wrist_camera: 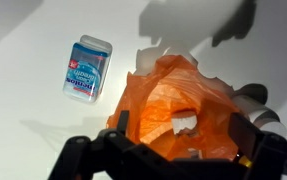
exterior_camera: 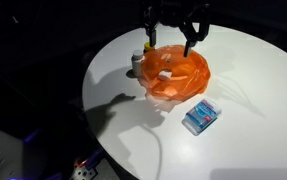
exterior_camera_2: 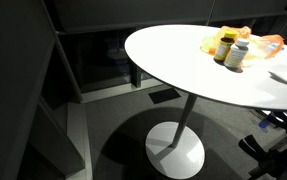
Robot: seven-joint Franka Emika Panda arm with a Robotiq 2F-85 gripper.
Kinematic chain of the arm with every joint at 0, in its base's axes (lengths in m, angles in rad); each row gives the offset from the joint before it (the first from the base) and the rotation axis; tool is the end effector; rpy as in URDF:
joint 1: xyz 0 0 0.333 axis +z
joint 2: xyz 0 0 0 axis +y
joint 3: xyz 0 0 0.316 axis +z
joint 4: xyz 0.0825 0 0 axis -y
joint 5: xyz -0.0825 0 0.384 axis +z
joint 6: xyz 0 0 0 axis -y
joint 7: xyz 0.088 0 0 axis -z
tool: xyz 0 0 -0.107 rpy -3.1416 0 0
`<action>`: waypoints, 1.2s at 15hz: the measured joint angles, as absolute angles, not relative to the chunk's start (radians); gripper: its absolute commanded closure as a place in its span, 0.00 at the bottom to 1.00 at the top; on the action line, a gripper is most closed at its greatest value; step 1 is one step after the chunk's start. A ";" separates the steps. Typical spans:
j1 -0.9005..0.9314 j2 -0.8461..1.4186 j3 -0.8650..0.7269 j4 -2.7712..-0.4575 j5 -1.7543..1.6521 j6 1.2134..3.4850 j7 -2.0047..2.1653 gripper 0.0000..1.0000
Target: Pick up the white container from the orange plastic and place it right side up on the table
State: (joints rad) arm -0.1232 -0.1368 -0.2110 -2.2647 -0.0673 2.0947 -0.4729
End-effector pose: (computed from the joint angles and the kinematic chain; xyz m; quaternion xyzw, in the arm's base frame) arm 0.4641 -0.1660 0.4129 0.9959 0.0878 -0.0221 0.0064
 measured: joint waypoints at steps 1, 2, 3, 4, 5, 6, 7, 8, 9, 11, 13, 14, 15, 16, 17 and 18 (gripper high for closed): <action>-0.126 -0.113 -0.212 -2.251 -0.067 2.099 -0.478 0.00; -0.128 -0.095 -0.212 -2.239 -0.067 2.099 -0.478 0.00; -0.129 -0.085 -0.212 -2.230 -0.067 2.099 -0.478 0.00; -0.129 -0.080 -0.212 -2.224 -0.067 2.099 -0.478 0.00; -0.129 -0.079 -0.212 -2.222 -0.067 2.099 -0.478 0.00; -0.129 -0.079 -0.212 -2.223 -0.067 2.099 -0.478 0.00; -0.129 -0.078 -0.211 -2.226 -0.067 2.099 -0.478 0.00; -0.129 -0.075 -0.208 -2.229 -0.067 2.100 -0.481 0.00; -0.128 -0.069 -0.204 -2.231 -0.067 2.107 -0.490 0.00; -0.125 -0.047 -0.195 -2.240 -0.067 2.141 -0.522 0.00; -0.121 -0.017 -0.182 -2.247 -0.067 2.186 -0.563 0.00; -0.120 0.000 -0.175 -2.249 -0.067 2.208 -0.585 0.00; -0.119 0.016 -0.168 -2.249 -0.063 2.229 -0.610 0.00; -0.119 0.031 -0.161 -2.249 -0.058 2.249 -0.636 0.00; -0.118 0.046 -0.153 -2.249 -0.050 2.269 -0.663 0.00; -0.118 0.061 -0.146 -2.249 -0.039 2.284 -0.693 0.00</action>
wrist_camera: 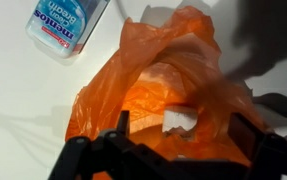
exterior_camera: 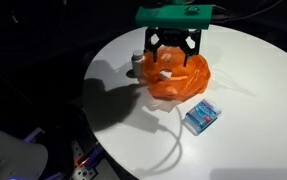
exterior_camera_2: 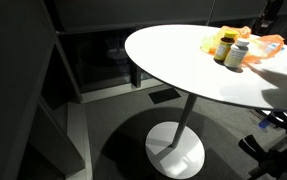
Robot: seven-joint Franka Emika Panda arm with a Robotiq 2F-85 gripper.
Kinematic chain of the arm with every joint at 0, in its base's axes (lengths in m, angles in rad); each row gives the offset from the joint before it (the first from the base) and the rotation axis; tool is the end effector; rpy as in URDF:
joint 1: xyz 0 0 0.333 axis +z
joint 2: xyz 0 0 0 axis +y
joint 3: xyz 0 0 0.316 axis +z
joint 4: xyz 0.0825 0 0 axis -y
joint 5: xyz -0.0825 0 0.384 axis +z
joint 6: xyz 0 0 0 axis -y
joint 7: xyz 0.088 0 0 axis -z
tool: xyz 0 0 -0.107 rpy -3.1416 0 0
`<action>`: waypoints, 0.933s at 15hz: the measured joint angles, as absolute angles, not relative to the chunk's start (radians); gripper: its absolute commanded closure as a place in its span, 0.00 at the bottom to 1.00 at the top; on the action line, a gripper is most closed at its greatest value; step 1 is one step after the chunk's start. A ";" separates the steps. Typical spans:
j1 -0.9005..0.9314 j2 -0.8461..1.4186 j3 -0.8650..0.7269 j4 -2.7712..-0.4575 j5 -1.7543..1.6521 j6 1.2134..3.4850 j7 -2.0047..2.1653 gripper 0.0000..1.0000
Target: Pick up the white container from the orange plastic and place it right side up on the table
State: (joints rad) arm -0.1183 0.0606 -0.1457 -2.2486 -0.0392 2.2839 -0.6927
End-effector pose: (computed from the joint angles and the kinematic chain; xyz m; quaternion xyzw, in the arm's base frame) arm 0.5079 -0.1380 0.3371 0.9740 0.2254 -0.0198 0.0112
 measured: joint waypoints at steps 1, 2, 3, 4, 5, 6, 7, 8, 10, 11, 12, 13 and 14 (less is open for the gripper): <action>-0.118 0.075 -0.139 -2.247 -0.025 2.295 -0.722 0.00; -0.118 0.088 -0.132 -2.246 -0.012 2.301 -0.746 0.00; -0.118 0.101 -0.126 -2.243 0.001 2.306 -0.767 0.00; -0.118 0.114 -0.120 -2.239 0.014 2.309 -0.787 0.00; -0.119 0.127 -0.115 -2.235 0.022 2.312 -0.801 0.00; -0.119 0.141 -0.110 -2.230 0.026 2.314 -0.813 0.00; -0.120 0.154 -0.107 -2.225 0.027 2.315 -0.820 0.00; -0.121 0.167 -0.104 -2.220 0.027 2.318 -0.825 0.00; -0.123 0.195 -0.099 -2.209 0.027 2.327 -0.826 0.00; -0.125 0.208 -0.096 -2.203 0.027 2.331 -0.827 0.00; -0.128 0.221 -0.093 -2.196 0.027 2.335 -0.827 0.00; -0.131 0.234 -0.089 -2.191 0.027 2.337 -0.827 0.00; -0.134 0.245 -0.085 -2.185 0.027 2.339 -0.827 0.10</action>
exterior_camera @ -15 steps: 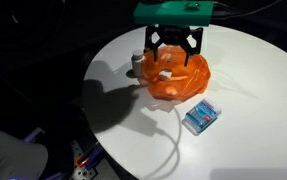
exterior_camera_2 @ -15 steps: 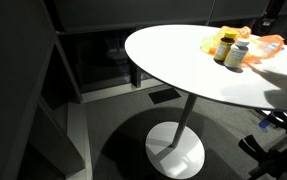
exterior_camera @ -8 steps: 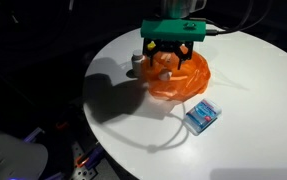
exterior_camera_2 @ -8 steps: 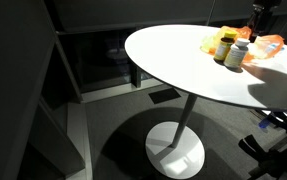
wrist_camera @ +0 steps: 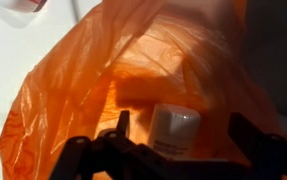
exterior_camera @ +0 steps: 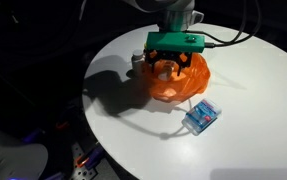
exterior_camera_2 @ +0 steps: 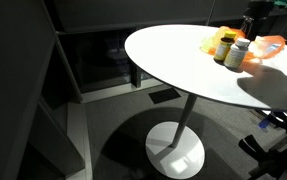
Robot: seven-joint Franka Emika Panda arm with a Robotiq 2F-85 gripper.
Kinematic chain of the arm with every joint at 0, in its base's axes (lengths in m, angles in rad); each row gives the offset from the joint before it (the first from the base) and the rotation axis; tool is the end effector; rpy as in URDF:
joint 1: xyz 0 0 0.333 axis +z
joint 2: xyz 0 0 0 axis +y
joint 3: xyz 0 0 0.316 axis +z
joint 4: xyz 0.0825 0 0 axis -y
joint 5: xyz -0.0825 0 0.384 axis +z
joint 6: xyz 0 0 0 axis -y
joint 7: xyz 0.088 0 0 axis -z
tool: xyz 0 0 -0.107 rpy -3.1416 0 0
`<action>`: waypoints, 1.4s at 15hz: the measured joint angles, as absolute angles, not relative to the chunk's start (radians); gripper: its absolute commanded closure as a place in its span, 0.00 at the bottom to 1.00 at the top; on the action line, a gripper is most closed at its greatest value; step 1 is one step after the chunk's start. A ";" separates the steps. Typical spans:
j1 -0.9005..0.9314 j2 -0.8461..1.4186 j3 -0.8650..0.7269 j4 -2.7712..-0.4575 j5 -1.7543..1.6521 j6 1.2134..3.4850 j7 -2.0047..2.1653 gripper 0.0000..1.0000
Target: Pick up the white container from the orange plastic and place it right side up on the table
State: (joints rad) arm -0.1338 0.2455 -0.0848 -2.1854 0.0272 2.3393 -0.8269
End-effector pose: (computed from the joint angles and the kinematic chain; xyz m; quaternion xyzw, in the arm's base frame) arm 0.5348 -0.1183 0.2681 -0.9558 -0.2905 0.0397 0.0217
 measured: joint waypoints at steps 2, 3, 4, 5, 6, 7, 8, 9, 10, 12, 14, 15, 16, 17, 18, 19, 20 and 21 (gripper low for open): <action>-0.137 0.264 -0.077 -2.176 0.027 2.342 -0.827 0.32; -0.138 0.271 -0.072 -2.172 0.027 2.342 -0.827 0.42; -0.139 0.276 -0.068 -2.170 0.027 2.342 -0.827 0.51; -0.140 0.279 -0.064 -2.168 0.027 2.342 -0.827 0.58; -0.140 0.281 -0.063 -2.168 0.027 2.342 -0.827 0.66; -0.140 0.281 -0.062 -2.167 0.027 2.342 -0.827 0.72; -0.140 0.280 -0.062 -2.166 0.027 2.342 -0.826 0.73; -0.141 0.280 -0.062 -2.166 0.027 2.342 -0.824 0.73; -0.142 0.280 -0.062 -2.166 0.027 2.342 -0.822 0.73; -0.144 0.270 -0.066 -2.167 0.025 2.339 -0.806 0.73; -0.144 0.240 -0.073 -2.176 0.021 2.307 -0.777 0.73; -0.144 0.220 -0.076 -2.180 0.015 2.275 -0.760 0.73; -0.144 0.195 -0.080 -2.186 0.007 2.233 -0.741 0.73; -0.144 0.168 -0.084 -2.192 0.000 2.191 -0.725 0.73; -0.144 0.141 -0.087 -2.199 -0.008 2.155 -0.708 0.73; -0.144 0.113 -0.091 -2.205 -0.014 2.124 -0.696 0.73; -0.144 0.086 -0.095 -2.210 -0.019 2.099 -0.688 0.73; -0.144 0.060 -0.099 -2.216 -0.026 2.080 -0.681 0.73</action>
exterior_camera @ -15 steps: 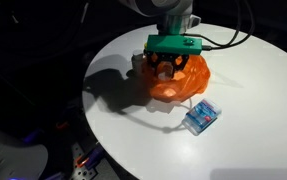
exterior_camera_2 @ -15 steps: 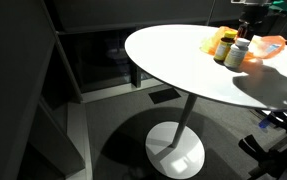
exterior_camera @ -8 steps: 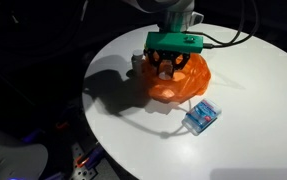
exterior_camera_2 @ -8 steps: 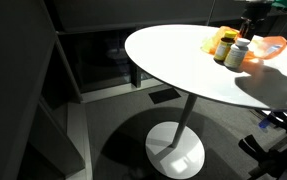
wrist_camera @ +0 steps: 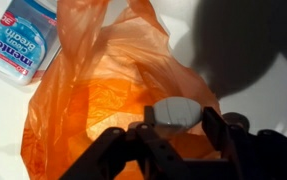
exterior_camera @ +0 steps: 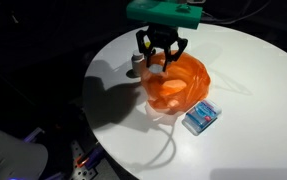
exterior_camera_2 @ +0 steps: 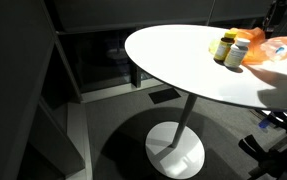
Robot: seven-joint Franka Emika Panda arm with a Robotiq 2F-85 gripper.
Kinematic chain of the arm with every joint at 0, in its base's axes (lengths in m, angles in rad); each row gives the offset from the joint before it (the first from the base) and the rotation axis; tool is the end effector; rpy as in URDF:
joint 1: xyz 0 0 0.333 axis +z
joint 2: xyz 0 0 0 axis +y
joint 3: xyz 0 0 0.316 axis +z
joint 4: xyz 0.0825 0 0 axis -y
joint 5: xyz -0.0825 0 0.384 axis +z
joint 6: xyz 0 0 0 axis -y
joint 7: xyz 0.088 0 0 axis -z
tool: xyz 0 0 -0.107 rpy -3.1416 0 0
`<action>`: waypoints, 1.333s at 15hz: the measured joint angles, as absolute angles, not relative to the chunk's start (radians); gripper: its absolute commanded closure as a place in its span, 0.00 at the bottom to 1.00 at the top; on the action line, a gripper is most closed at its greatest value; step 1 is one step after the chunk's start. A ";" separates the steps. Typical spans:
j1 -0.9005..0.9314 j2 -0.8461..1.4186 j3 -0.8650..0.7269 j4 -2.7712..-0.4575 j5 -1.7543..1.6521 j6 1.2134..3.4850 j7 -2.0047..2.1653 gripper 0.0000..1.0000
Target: Pick up the white container from the orange plastic and place it right side up on the table
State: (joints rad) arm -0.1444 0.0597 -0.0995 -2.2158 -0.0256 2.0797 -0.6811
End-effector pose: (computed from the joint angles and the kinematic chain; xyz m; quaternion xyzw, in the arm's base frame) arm 0.4972 -0.1250 0.3357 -0.9699 -0.2227 0.0934 0.0315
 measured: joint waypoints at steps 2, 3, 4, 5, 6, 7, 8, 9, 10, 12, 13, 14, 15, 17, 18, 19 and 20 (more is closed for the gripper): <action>-0.144 0.008 -0.106 -2.230 -0.043 2.054 -0.666 0.73; -0.144 -0.015 -0.109 -2.235 -0.050 2.042 -0.661 0.73; -0.144 -0.037 -0.111 -2.241 -0.054 2.033 -0.655 0.73; -0.144 -0.058 -0.113 -2.247 -0.058 2.025 -0.652 0.73; -0.144 -0.077 -0.114 -2.252 -0.059 2.016 -0.652 0.73; -0.144 -0.096 -0.114 -2.257 -0.059 2.006 -0.652 0.73; -0.143 -0.114 -0.114 -2.261 -0.059 1.997 -0.652 0.73; -0.140 -0.131 -0.114 -2.266 -0.059 1.990 -0.652 0.73; -0.134 -0.147 -0.114 -2.273 -0.059 1.984 -0.652 0.73; -0.119 -0.179 -0.113 -2.291 -0.059 1.975 -0.652 0.73; -0.109 -0.195 -0.112 -2.301 -0.059 1.971 -0.652 0.73; -0.098 -0.210 -0.109 -2.311 -0.059 1.968 -0.652 0.73; -0.086 -0.224 -0.106 -2.320 -0.059 1.963 -0.652 0.73; -0.061 -0.252 -0.097 -2.338 -0.059 1.957 -0.652 0.73; -0.048 -0.264 -0.092 -2.345 -0.059 1.954 -0.652 0.73; -0.037 -0.274 -0.086 -2.354 -0.059 1.953 -0.652 0.73; -0.026 -0.282 -0.082 -2.361 -0.059 1.952 -0.652 0.73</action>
